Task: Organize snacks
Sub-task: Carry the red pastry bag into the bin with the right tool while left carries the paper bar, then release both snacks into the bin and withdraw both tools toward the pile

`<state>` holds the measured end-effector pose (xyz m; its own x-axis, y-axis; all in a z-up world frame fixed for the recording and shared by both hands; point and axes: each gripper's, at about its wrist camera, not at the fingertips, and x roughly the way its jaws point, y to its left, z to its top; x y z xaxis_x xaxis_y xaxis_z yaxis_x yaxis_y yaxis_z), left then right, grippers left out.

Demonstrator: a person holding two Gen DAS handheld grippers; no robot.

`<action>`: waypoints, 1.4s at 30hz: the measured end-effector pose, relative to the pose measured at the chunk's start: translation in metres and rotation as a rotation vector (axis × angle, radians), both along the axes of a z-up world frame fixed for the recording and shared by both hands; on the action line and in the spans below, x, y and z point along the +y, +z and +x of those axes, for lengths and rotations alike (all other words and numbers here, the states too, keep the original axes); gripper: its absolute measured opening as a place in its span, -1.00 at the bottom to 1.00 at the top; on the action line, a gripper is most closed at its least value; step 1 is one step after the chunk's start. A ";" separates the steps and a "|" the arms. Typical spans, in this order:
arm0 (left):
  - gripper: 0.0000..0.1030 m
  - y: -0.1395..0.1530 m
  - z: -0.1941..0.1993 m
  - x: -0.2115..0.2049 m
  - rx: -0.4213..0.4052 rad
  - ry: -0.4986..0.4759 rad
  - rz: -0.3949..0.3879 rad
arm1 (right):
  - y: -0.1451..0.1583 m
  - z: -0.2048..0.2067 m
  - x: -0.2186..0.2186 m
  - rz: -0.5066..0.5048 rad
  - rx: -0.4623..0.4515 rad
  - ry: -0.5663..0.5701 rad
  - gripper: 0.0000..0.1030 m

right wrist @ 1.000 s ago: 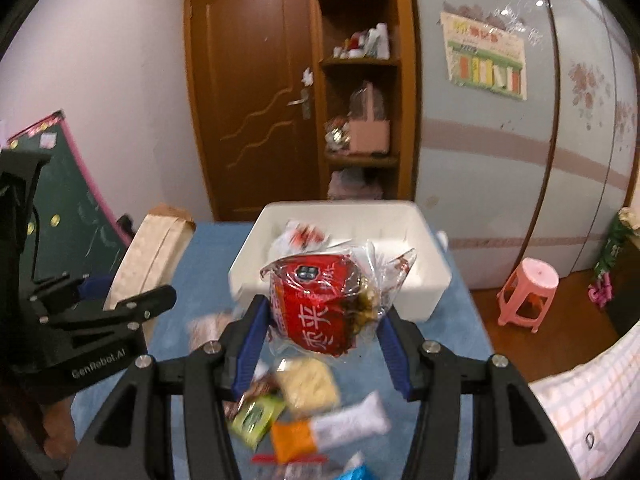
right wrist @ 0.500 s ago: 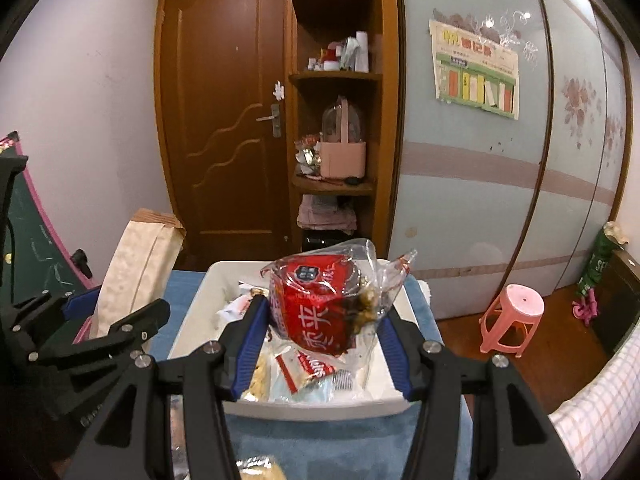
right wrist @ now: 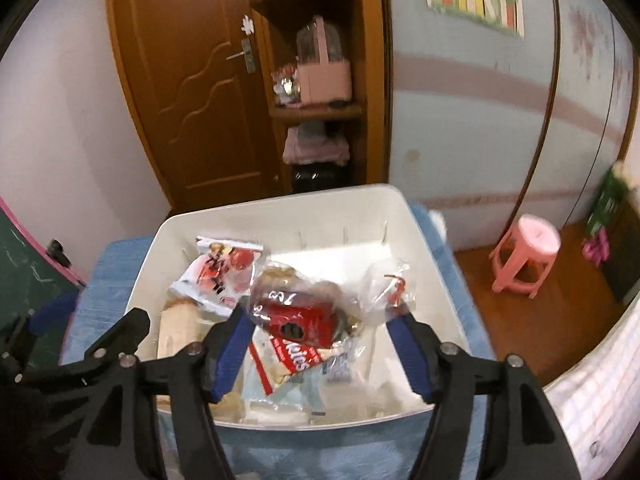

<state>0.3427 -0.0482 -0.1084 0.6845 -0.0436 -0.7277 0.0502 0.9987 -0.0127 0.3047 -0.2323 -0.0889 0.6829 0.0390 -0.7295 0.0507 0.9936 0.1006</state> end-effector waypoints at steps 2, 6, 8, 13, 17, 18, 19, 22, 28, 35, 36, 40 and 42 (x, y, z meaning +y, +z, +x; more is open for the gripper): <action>0.85 -0.001 -0.001 0.003 0.009 0.005 -0.006 | -0.001 -0.002 -0.005 0.016 0.000 -0.015 0.33; 0.85 0.005 -0.008 0.005 -0.008 0.020 0.005 | 0.010 -0.012 -0.005 -0.004 -0.028 -0.021 0.33; 0.85 0.011 -0.017 0.004 -0.024 0.019 0.013 | 0.016 -0.017 -0.003 -0.014 -0.042 -0.019 0.33; 0.85 0.034 -0.041 0.004 -0.080 -0.001 0.034 | 0.035 -0.031 0.001 -0.027 -0.073 -0.007 0.33; 0.87 0.051 -0.063 0.006 -0.117 -0.012 0.046 | 0.047 -0.048 0.006 -0.039 -0.083 0.001 0.33; 0.87 0.053 -0.068 0.006 -0.123 -0.014 0.046 | 0.049 -0.052 0.008 -0.047 -0.084 0.002 0.33; 0.88 0.056 -0.073 0.007 -0.127 -0.015 0.046 | 0.053 -0.058 0.010 -0.057 -0.088 0.008 0.33; 0.88 0.063 -0.087 0.011 -0.135 -0.015 0.050 | 0.058 -0.072 0.014 -0.079 -0.084 0.017 0.34; 0.88 0.077 -0.123 0.032 -0.157 0.006 0.033 | 0.065 -0.108 0.017 -0.068 -0.074 0.039 0.34; 0.89 0.080 -0.170 0.065 -0.182 0.062 0.050 | 0.060 -0.154 0.016 -0.052 -0.065 0.051 0.34; 0.90 0.079 -0.176 0.069 -0.178 0.066 0.050 | 0.058 -0.160 0.016 -0.048 -0.061 0.052 0.34; 0.90 0.075 -0.200 0.084 -0.168 0.084 0.057 | 0.055 -0.184 0.014 -0.045 -0.069 0.038 0.34; 0.90 0.073 -0.210 0.091 -0.170 0.094 0.068 | 0.053 -0.196 0.012 -0.040 -0.080 0.037 0.34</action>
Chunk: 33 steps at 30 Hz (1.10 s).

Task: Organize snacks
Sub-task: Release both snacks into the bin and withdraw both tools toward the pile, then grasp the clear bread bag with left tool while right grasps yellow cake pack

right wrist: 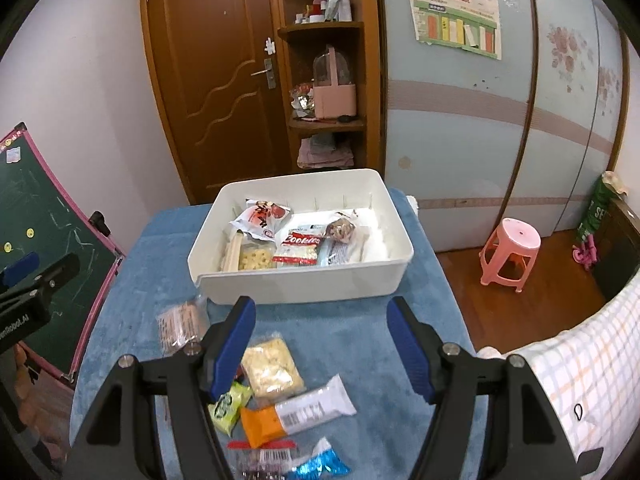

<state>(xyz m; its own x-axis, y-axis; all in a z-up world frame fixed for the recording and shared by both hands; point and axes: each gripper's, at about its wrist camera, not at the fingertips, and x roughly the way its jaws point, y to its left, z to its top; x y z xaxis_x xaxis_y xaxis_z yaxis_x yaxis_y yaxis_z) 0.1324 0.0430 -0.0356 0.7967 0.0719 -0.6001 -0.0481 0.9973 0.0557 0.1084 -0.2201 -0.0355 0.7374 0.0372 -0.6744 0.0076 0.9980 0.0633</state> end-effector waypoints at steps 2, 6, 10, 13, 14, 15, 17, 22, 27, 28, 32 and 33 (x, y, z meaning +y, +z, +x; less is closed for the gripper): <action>0.90 -0.003 -0.009 0.006 0.006 0.009 0.009 | -0.002 -0.011 -0.001 -0.002 -0.006 0.001 0.34; 0.90 -0.011 -0.022 0.020 0.030 0.018 0.002 | -0.004 -0.026 -0.001 -0.017 -0.033 0.017 0.34; 0.90 -0.021 -0.026 0.027 0.055 0.026 0.008 | -0.007 -0.037 0.003 -0.028 -0.048 0.043 0.34; 0.90 -0.029 -0.024 0.030 0.077 0.030 0.011 | -0.012 -0.041 0.008 -0.031 -0.045 0.063 0.34; 0.90 -0.033 -0.022 0.031 0.086 0.032 0.010 | -0.015 -0.041 0.009 -0.033 -0.045 0.066 0.34; 0.90 -0.038 -0.020 0.032 0.098 0.033 0.008 | -0.019 -0.041 0.011 -0.024 -0.042 0.077 0.34; 0.90 -0.046 -0.017 0.033 0.118 0.032 0.003 | -0.027 -0.041 0.012 0.003 -0.029 0.095 0.34; 0.90 -0.072 -0.006 0.030 0.186 0.022 -0.002 | -0.054 -0.036 0.021 0.029 0.032 0.130 0.34; 0.90 -0.093 0.003 0.025 0.245 0.009 -0.004 | -0.072 -0.030 0.029 0.034 0.077 0.158 0.34; 0.90 -0.097 0.004 0.024 0.253 0.007 -0.005 | -0.075 -0.028 0.030 0.033 0.083 0.159 0.34; 0.90 -0.108 0.014 0.022 0.282 -0.001 -0.023 | -0.083 -0.019 0.031 0.045 0.107 0.171 0.34; 0.90 -0.110 0.016 0.022 0.291 -0.003 -0.027 | -0.086 -0.017 0.031 0.047 0.114 0.174 0.34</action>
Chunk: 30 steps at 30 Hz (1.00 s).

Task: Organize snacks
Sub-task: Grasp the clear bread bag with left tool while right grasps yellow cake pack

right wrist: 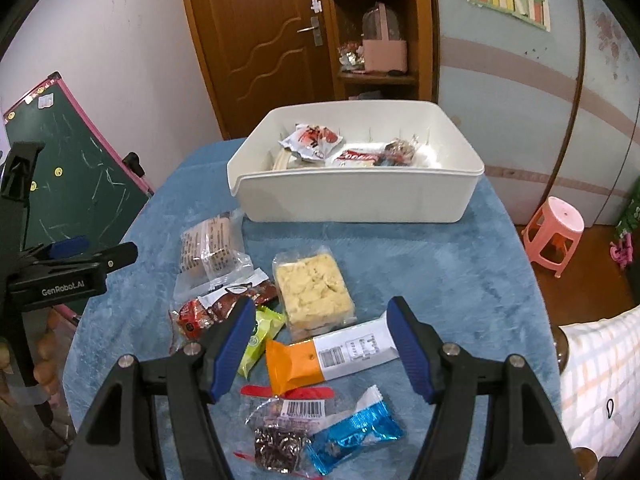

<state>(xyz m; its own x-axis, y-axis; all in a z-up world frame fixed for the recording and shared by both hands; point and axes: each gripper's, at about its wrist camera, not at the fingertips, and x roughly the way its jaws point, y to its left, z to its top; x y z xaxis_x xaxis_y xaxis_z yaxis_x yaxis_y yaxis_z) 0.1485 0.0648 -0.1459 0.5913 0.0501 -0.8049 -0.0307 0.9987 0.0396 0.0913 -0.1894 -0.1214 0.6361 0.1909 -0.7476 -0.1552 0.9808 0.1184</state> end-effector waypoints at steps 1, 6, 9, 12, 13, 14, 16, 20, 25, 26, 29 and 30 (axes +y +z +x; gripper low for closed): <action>0.90 -0.003 0.003 -0.001 0.011 -0.002 -0.005 | -0.003 0.003 0.000 0.001 0.009 0.003 0.34; 0.90 -0.018 0.018 -0.005 0.059 -0.011 -0.035 | -0.018 0.018 0.002 0.016 0.063 0.030 0.34; 0.90 -0.028 0.030 -0.008 0.092 -0.012 -0.068 | -0.030 0.029 0.006 0.024 0.104 0.061 0.34; 0.90 -0.037 0.045 -0.010 0.125 -0.002 -0.117 | -0.041 0.040 0.009 0.035 0.152 0.087 0.34; 0.90 -0.039 0.051 -0.011 0.134 0.002 -0.134 | -0.046 0.045 0.011 0.036 0.172 0.097 0.34; 0.90 -0.042 0.059 -0.012 0.148 0.007 -0.152 | -0.050 0.048 0.011 0.036 0.185 0.104 0.34; 0.90 -0.047 0.070 -0.013 0.166 0.021 -0.173 | -0.056 0.056 0.012 0.035 0.206 0.114 0.34; 0.90 -0.059 0.094 -0.016 0.210 0.045 -0.226 | -0.067 0.069 0.014 0.026 0.234 0.122 0.34; 0.90 -0.078 0.116 -0.018 0.273 0.092 -0.266 | -0.074 0.081 0.012 0.032 0.252 0.128 0.34; 0.90 -0.082 0.120 -0.018 0.284 0.099 -0.270 | -0.077 0.083 0.010 0.043 0.263 0.125 0.34; 0.90 -0.096 0.127 -0.021 0.324 0.121 -0.265 | -0.085 0.090 0.006 0.089 0.292 0.127 0.34; 0.90 -0.099 0.128 -0.020 0.331 0.125 -0.261 | -0.087 0.091 0.004 0.105 0.297 0.128 0.34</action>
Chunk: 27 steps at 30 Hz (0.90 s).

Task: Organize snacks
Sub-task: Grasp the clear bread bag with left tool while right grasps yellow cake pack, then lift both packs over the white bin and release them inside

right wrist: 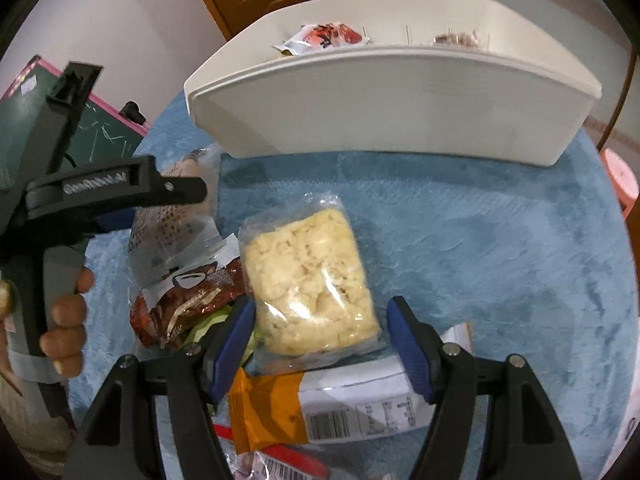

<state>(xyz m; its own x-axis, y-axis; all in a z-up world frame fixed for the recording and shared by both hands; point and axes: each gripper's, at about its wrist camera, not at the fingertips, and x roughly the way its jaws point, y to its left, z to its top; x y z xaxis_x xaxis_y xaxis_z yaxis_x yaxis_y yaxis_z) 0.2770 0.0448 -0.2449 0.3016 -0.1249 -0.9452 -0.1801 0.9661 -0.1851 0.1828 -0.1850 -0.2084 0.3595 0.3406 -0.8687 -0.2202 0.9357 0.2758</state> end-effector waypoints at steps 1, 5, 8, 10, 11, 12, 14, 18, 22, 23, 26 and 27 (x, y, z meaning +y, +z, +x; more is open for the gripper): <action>0.90 -0.004 0.001 -0.001 0.012 0.005 0.013 | -0.001 0.001 0.000 0.005 0.000 0.000 0.34; 0.90 -0.009 0.004 0.000 0.009 0.023 0.011 | -0.001 0.000 0.003 0.000 -0.013 0.009 0.34; 0.90 -0.010 0.005 0.000 0.004 0.024 0.019 | -0.001 -0.001 0.005 -0.011 -0.021 0.017 0.34; 0.90 -0.010 0.003 -0.002 -0.001 0.023 0.026 | -0.001 -0.001 0.007 -0.020 -0.029 0.027 0.34; 0.90 -0.009 0.000 -0.003 -0.004 0.023 0.028 | -0.002 -0.001 0.008 -0.030 -0.031 0.029 0.34; 0.90 -0.009 -0.001 -0.003 -0.010 0.019 0.032 | -0.002 -0.001 0.009 -0.035 -0.033 0.030 0.34; 0.81 -0.010 -0.006 -0.007 -0.020 0.006 0.039 | -0.003 -0.001 0.010 -0.045 -0.037 0.029 0.34; 0.71 -0.009 -0.011 -0.014 -0.036 -0.029 0.061 | -0.004 0.000 0.008 -0.057 -0.041 0.017 0.25; 0.68 -0.006 -0.016 -0.013 -0.042 -0.036 0.058 | -0.004 0.004 0.008 -0.063 -0.042 -0.001 0.22; 0.67 -0.005 -0.017 -0.012 -0.043 -0.039 0.058 | -0.004 0.004 0.008 -0.062 -0.042 -0.003 0.22; 0.64 -0.004 -0.021 -0.012 -0.047 -0.047 0.060 | -0.004 0.002 0.009 -0.071 -0.047 -0.004 0.22; 0.64 -0.005 -0.022 -0.009 -0.048 -0.049 0.060 | -0.004 0.002 0.009 -0.073 -0.047 -0.005 0.22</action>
